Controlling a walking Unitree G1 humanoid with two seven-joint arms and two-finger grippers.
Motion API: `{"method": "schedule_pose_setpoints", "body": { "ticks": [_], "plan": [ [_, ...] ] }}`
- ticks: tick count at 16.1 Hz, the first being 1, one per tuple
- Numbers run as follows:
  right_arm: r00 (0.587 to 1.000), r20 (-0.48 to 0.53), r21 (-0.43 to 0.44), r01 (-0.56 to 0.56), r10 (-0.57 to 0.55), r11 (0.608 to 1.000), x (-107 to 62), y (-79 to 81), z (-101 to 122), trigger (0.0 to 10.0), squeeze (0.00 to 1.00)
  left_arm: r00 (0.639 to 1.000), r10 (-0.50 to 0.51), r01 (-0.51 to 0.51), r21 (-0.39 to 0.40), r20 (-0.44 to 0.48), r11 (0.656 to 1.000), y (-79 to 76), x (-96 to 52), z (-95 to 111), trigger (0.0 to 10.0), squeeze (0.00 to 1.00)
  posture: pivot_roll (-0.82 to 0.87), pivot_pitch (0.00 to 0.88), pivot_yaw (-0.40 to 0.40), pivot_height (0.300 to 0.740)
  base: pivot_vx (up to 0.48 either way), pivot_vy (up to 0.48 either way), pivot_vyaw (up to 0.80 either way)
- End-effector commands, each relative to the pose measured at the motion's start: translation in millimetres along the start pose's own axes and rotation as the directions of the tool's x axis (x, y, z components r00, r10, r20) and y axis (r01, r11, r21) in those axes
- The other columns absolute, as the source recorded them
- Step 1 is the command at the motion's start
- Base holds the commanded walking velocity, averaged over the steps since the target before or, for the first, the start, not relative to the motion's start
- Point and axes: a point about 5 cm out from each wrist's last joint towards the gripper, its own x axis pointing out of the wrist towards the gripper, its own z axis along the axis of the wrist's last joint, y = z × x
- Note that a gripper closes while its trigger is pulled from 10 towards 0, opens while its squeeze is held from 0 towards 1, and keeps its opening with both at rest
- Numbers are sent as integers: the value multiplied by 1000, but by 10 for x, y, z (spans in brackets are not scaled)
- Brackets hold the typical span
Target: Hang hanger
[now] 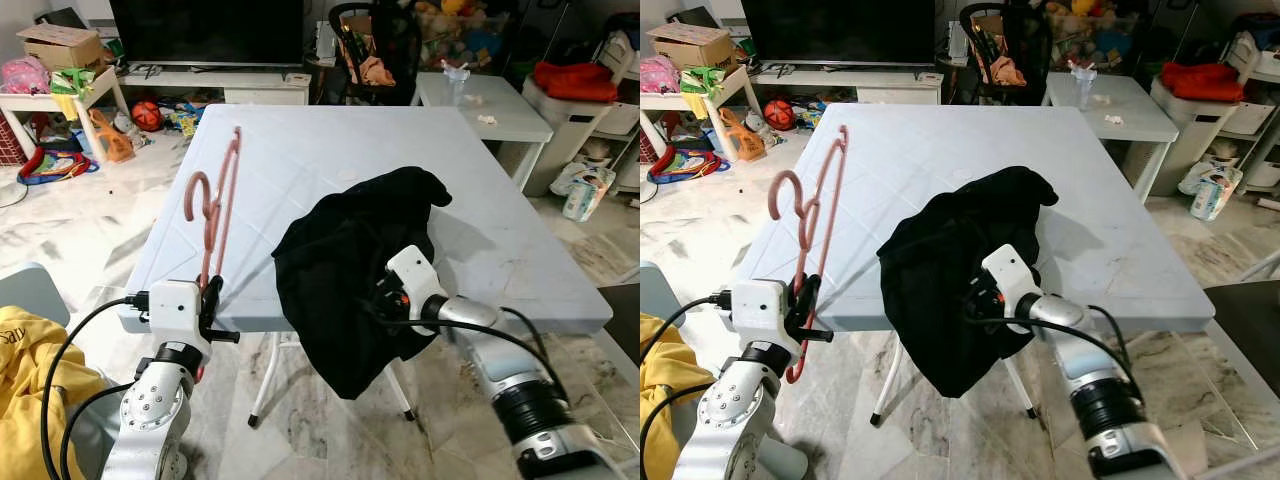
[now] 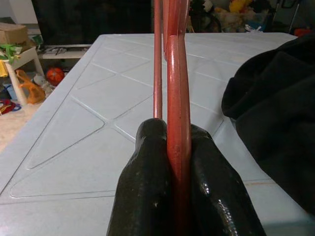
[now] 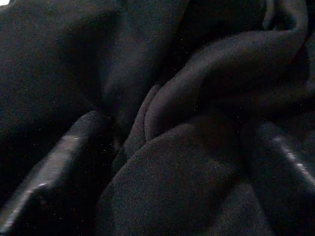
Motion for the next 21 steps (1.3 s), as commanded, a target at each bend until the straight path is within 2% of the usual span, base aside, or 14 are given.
{"method": "schedule_pose_setpoints", "body": {
  "ticks": [1, 3, 6, 7, 10, 14, 17, 18, 20, 21],
  "plan": [
    [997, -78, 56, 24, -20, 998, 25, 50, -188, 0, 0, 1000, -7, 7, 8, -25, 1000, -9, 16, -38, 10000, 0, -17, 0, -40, 740, 0, 0, 0],
    [996, -75, 73, 48, -42, 996, 52, 69, -189, 0, 0, 1000, -5, 5, 11, -22, 1000, 0, 32, -26, 10000, 0, -19, 0, -41, 740, 0, 0, 0],
    [990, -67, 107, 131, -124, 986, 67, -16, -151, 0, 0, 1000, 0, 0, 11, -20, 1000, 8, 31, -30, 10000, 0, -21, 0, -46, 740, 0, 0, 0],
    [982, -67, 137, 183, -176, 973, 59, -88, -146, 0, 0, 1000, 2, -2, 7, -18, 1000, -4, 33, -32, 10000, 0, -21, 0, -46, 740, 0, 0, 0],
    [969, -35, 213, 246, -244, 946, 58, -182, -76, 0, 0, 1000, 1, -1, 3, -17, 1000, -24, 28, -38, 10000, 0, -25, 0, -46, 740, 0, 0, 0],
    [956, 9, 271, 280, -294, 921, 137, -205, 78, 0, 0, 1000, 3, -3, 2, -13, 1000, -19, 30, -26, 10000, 0, -20, 0, -47, 740, 0, 0, 0],
    [953, 50, 313, 270, -300, 911, 319, -114, 349, 0, 0, 1000, 1, -1, 1, -16, 1000, -39, 18, -30, 10000, 0, -12, 0, -53, 740, 0, 0, 0],
    [951, 68, 353, 260, -301, 899, 396, -72, 486, 0, 0, 1000, 3, -3, 0, -17, 1000, -44, 10, -34, 10000, 0, -8, 0, -58, 740, 0, 0, 0],
    [955, 73, 495, 214, -286, 842, 486, -5, 665, 0, 0, 1000, 12, -12, -1, -21, 1000, -39, -8, -50, 10000, 0, -4, 0, -67, 740, 0, 0, 0],
    [951, 100, 511, 204, -293, 835, 518, 7, 825, 0, 0, 1000, 17, -17, -2, -22, 1000, -34, -16, -55, 10000, 0, 1, 0, -74, 740, 0, 0, 0]
  ]
}}
